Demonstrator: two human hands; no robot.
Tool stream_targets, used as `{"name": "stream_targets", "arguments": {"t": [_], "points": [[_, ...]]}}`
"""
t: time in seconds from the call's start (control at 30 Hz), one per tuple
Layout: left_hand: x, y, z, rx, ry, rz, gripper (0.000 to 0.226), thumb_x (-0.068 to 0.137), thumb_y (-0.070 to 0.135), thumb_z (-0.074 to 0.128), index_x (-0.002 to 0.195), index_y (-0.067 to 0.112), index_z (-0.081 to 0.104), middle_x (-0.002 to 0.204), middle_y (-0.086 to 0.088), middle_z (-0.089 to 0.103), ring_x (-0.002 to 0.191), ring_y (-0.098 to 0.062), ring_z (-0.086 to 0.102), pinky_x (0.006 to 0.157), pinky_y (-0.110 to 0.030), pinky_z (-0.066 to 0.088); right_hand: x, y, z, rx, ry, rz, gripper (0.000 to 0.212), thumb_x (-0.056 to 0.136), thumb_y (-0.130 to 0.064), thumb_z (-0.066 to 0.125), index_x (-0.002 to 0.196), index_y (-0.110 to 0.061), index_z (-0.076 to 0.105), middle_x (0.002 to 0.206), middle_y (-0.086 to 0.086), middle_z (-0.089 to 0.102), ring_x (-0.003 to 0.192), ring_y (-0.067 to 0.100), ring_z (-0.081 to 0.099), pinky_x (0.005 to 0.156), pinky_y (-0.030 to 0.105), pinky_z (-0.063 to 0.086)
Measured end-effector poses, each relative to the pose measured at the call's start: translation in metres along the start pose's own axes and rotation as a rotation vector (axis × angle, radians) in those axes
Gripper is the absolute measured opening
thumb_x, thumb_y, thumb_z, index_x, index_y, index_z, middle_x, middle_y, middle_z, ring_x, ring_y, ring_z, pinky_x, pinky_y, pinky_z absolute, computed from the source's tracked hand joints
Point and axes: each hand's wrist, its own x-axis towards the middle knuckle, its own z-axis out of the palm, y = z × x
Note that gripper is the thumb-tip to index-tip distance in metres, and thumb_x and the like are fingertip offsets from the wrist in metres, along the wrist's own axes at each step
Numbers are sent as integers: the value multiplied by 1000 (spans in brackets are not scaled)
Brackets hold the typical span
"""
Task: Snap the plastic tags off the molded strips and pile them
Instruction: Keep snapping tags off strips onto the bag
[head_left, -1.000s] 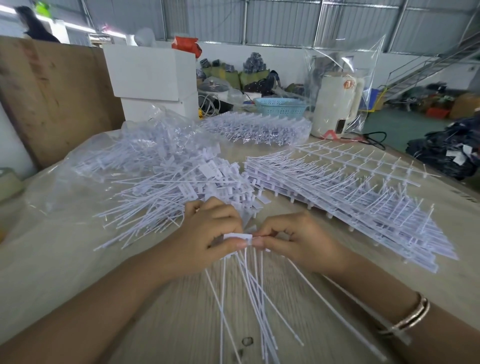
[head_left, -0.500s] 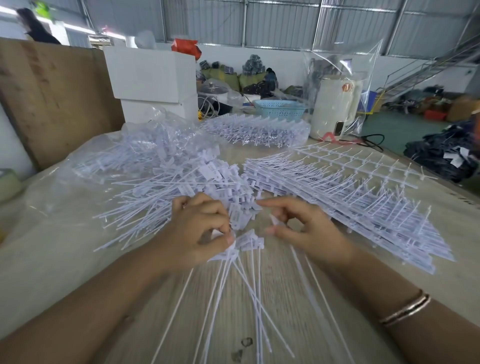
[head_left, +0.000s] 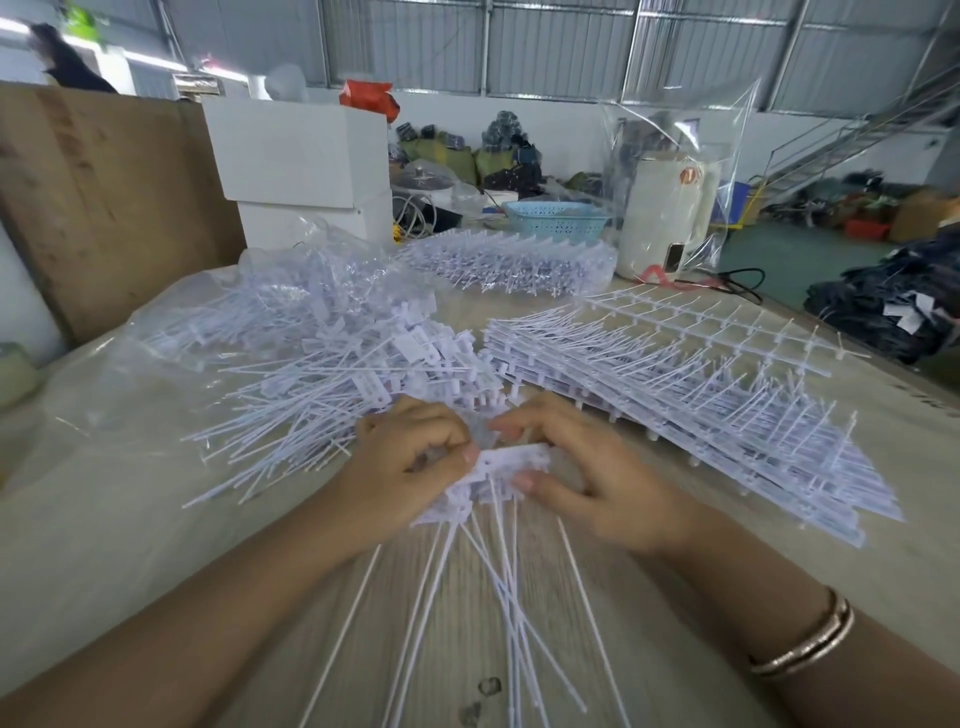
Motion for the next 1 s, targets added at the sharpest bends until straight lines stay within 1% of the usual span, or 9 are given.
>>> {"name": "stream_targets", "arguments": {"t": [0.07,0.23,0.37,0.53,0.67,0.8,0.87,0.93,1.0], "points": [[0,-6,-3,-18,15,-39,35,75,53,41,64,24,57,77,8,60,87,-10,50,89,-54,34,-4,4,-5,-21,-34,55,32,90,-22,58,119,-10,55,98,-5,58,81,13,57,72,37,50],[-1,-2,5,35,-59,-41,21,83,35,46,63,30,48,69,6,52,78,-5,46,88,-49,34,-2,-2,10,-265,38,30,25,78,-22,71,100,-13,64,81,-17,56,72,-7,42,64,15,32],[-2,-2,4,104,-82,-21,34,80,57,34,66,32,54,71,15,52,86,-2,46,92,-42,28,1,-3,14,-267,108,39,20,72,-18,79,87,-10,69,80,-3,67,66,0,48,67,22,37],[-2,-4,3,184,-63,80,50,82,58,35,72,20,67,76,14,55,88,-3,46,86,-42,29,0,-4,12,-276,103,0,18,79,-24,68,91,-10,72,82,-4,70,69,11,63,68,25,42],[-2,-4,1,215,-27,118,44,84,55,38,73,22,65,80,16,56,91,4,42,83,-36,24,1,-4,10,-169,83,55,20,84,-27,64,94,-11,73,82,-4,70,69,12,65,67,28,46],[-2,-4,0,324,-15,200,41,85,52,40,73,20,63,76,11,57,89,0,42,82,-40,25,-1,-6,9,-143,72,88,24,88,-32,58,94,-16,75,76,-5,72,61,10,63,73,16,39],[-2,-3,-1,300,-10,210,41,86,50,40,72,19,64,76,9,58,90,-4,45,84,-42,26,-1,-7,9,-103,77,87,21,87,-30,61,93,-15,74,74,-5,70,60,10,61,67,22,44],[-2,-3,-1,236,-12,220,42,87,49,42,71,18,65,76,7,59,89,-9,48,84,-44,29,0,-6,8,43,78,130,18,87,-29,63,93,-15,73,73,0,69,59,15,60,58,31,48],[-1,-1,-3,83,-53,230,45,88,52,44,71,15,65,77,6,59,87,-12,50,83,-39,35,0,-5,6,273,66,207,20,85,-29,61,91,-14,72,76,4,70,58,14,60,58,28,50]]}}
